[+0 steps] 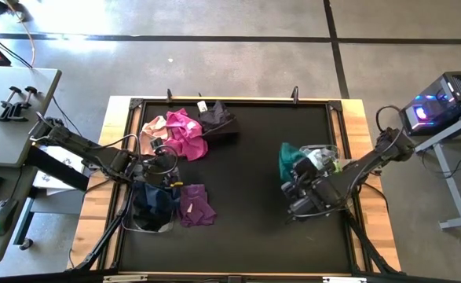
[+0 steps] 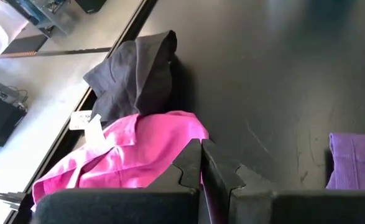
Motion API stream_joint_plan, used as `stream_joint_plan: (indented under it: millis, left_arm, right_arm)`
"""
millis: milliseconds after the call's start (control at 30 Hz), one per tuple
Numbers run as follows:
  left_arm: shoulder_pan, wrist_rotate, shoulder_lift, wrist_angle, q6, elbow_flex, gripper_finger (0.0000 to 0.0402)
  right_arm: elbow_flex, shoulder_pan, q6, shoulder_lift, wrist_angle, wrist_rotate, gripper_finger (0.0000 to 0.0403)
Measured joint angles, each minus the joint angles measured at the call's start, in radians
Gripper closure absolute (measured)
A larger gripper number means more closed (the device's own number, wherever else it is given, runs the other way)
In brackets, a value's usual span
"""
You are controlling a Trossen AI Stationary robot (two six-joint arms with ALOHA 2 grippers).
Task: Sort towels by color in basket
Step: Put the dark green towel into the left transparent bin
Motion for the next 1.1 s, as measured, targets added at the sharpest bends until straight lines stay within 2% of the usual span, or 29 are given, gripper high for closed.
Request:
stream_joint_plan:
  millis: [233, 300, 400, 567, 633, 700, 800, 933, 1033, 1100]
  left_arm:
    - [0.000, 0.000, 0.000, 0.007, 0.018, 0.000, 0.0401]
    - [0.000, 0.000, 0.000, 0.012, 0.020, 0.000, 0.0401]
    - [0.000, 0.000, 0.000, 0.040, 0.027, 0.000, 0.0402]
    - [0.000, 0.002, 0.000, 0.089, 0.050, 0.000, 0.0401]
    - [0.001, 0.023, 0.000, 0.130, 0.090, 0.000, 0.0401]
    - [0.001, 0.062, 0.004, 0.198, 0.139, 0.000, 0.0402]
    - [0.001, 0.157, 0.015, 0.319, 0.222, 0.000, 0.0401]
    - [0.000, 0.288, 0.055, 0.489, 0.311, 0.000, 0.0401]
    - [0.000, 0.362, 0.099, 0.606, 0.355, 0.000, 0.0401]
    - [0.001, 0.446, 0.136, 0.673, 0.367, 0.000, 0.0401]
  right_arm:
    - [-0.170, -0.005, 0.160, -0.039, 0.009, -0.152, 0.0379]
    - [-0.197, -0.002, 0.180, -0.039, 0.004, -0.147, 0.0379]
    - [-0.184, 0.015, 0.171, -0.039, 0.007, -0.026, 0.0379]
    - [-0.090, 0.047, 0.057, -0.040, 0.069, 0.302, 0.0378]
    - [-0.068, 0.039, -0.101, -0.040, 0.200, 0.355, 0.0378]
    - [-0.066, 0.018, -0.337, -0.040, 0.395, 0.327, 0.0378]
    - [-0.119, -0.037, -0.761, -0.040, 0.807, 0.219, 0.0378]
    - [-0.245, -0.119, -1.309, -0.006, 1.423, 0.003, 0.0378]
    - [-0.335, -0.173, -1.565, 0.047, 1.778, -0.125, 0.0378]
    - [-0.379, -0.207, -1.637, 0.084, 1.933, -0.164, 0.0378]
